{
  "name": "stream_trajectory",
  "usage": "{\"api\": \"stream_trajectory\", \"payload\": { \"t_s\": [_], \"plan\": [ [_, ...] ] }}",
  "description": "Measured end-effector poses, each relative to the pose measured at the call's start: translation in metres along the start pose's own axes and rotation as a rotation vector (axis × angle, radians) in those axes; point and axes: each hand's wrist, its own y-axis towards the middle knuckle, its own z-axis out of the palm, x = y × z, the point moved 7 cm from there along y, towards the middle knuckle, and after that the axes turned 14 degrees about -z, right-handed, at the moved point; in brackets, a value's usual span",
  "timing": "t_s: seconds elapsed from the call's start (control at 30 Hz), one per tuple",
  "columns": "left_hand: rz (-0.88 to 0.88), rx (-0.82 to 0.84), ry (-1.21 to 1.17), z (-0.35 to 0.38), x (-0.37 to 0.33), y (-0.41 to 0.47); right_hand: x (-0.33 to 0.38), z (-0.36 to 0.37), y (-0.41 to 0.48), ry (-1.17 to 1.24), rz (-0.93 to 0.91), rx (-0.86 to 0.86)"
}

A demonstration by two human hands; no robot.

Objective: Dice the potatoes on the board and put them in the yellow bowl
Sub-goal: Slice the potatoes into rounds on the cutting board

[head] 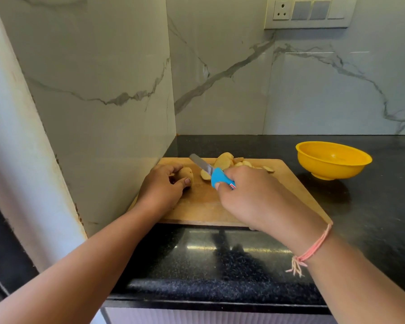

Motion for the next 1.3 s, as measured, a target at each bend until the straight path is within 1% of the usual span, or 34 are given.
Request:
{"api": "stream_trajectory", "payload": {
  "t_s": [0.17, 0.3, 0.43, 0.6, 0.8, 1.07, 1.3],
  "plan": [
    [-0.016, -0.025, -0.029, -0.002, 0.003, 0.001, 0.008, 0.010, -0.002, -0.005, -0.013, 0.032],
    [-0.010, -0.036, -0.024, -0.003, 0.002, 0.001, 0.016, 0.010, 0.000, -0.079, -0.027, 0.051],
    [0.009, -0.051, 0.003, -0.004, 0.000, 0.002, 0.022, 0.006, 0.010, -0.080, -0.006, 0.127],
    [0.039, -0.063, 0.021, -0.005, -0.002, 0.001, 0.029, 0.003, 0.030, -0.072, -0.031, 0.187],
    [0.055, -0.064, 0.021, -0.004, -0.003, -0.002, 0.028, 0.015, 0.047, -0.131, -0.053, 0.196],
    [0.009, -0.053, -0.018, -0.005, 0.000, 0.002, 0.017, 0.028, 0.007, -0.172, -0.092, 0.191],
    [-0.016, -0.037, -0.031, -0.005, 0.001, 0.001, -0.006, 0.017, -0.019, -0.067, -0.001, 0.180]
  ]
}}
